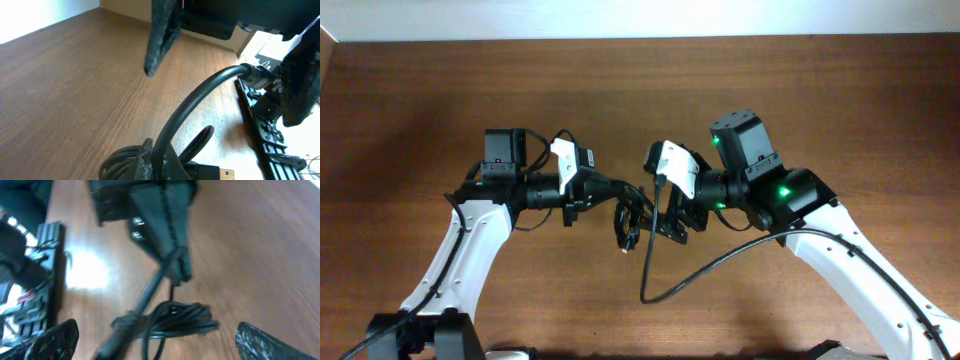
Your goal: Untangle cables
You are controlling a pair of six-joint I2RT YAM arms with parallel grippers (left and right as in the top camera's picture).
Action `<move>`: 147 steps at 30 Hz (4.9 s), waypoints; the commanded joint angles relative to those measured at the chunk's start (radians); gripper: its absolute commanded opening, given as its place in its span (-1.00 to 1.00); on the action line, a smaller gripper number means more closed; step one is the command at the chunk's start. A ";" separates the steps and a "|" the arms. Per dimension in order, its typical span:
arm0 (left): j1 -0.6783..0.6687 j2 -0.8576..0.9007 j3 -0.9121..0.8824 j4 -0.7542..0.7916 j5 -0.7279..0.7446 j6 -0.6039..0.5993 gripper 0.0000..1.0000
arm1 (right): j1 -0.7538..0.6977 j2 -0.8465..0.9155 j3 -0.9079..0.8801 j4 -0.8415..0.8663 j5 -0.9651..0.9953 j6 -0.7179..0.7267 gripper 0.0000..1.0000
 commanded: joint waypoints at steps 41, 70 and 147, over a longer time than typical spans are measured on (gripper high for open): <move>0.071 -0.008 0.003 0.016 0.064 -0.132 -0.06 | -0.032 0.200 0.006 0.005 -0.034 -0.005 -0.92; 0.071 -0.008 0.003 -0.007 0.035 -0.132 0.68 | -0.115 -0.018 0.034 0.156 -0.570 0.218 -0.92; -0.294 0.203 0.003 0.301 -0.767 -0.724 0.67 | -0.114 0.013 0.031 -0.343 0.515 0.259 -0.92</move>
